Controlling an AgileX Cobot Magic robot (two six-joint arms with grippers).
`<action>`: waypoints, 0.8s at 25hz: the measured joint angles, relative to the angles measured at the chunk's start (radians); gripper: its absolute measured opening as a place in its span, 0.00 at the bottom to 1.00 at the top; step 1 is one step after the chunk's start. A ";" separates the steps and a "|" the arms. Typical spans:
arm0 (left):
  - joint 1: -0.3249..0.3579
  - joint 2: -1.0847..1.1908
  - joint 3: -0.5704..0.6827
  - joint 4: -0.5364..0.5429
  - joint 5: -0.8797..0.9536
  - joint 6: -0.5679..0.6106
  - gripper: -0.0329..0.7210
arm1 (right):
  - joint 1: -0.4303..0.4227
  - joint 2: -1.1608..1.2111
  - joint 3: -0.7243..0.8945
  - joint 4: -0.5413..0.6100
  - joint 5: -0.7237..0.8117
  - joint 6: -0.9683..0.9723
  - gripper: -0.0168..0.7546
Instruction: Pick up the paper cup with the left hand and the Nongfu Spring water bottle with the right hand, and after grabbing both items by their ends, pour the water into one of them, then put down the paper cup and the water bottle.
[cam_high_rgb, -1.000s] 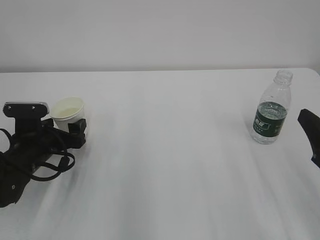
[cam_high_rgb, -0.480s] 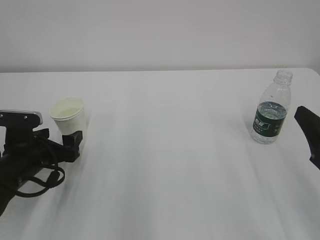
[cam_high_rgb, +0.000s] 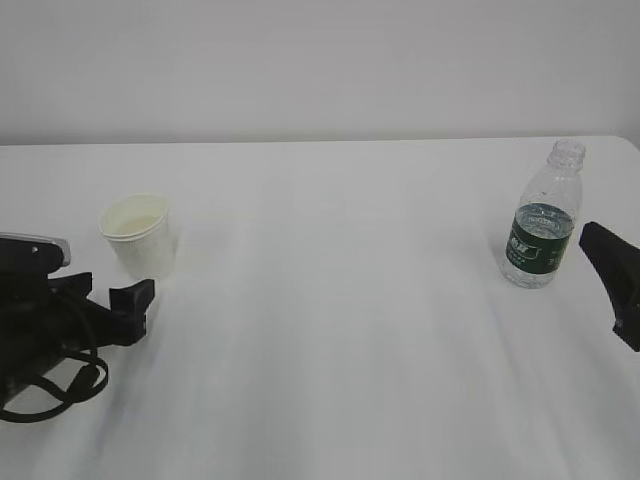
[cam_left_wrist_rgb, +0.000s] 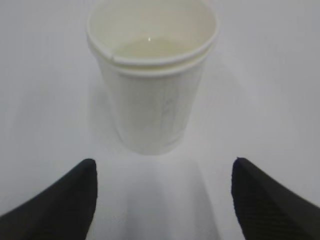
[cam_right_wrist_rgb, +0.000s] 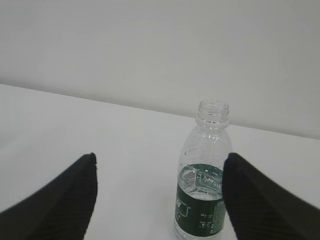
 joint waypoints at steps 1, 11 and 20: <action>0.000 -0.016 0.001 0.002 0.000 0.000 0.84 | 0.000 0.000 0.000 -0.002 0.000 0.000 0.79; 0.000 -0.266 0.006 0.004 0.000 0.000 0.83 | 0.000 0.000 -0.071 -0.002 0.019 0.038 0.79; 0.000 -0.492 -0.069 -0.020 0.074 0.021 0.81 | 0.000 -0.004 -0.312 -0.006 0.210 0.061 0.79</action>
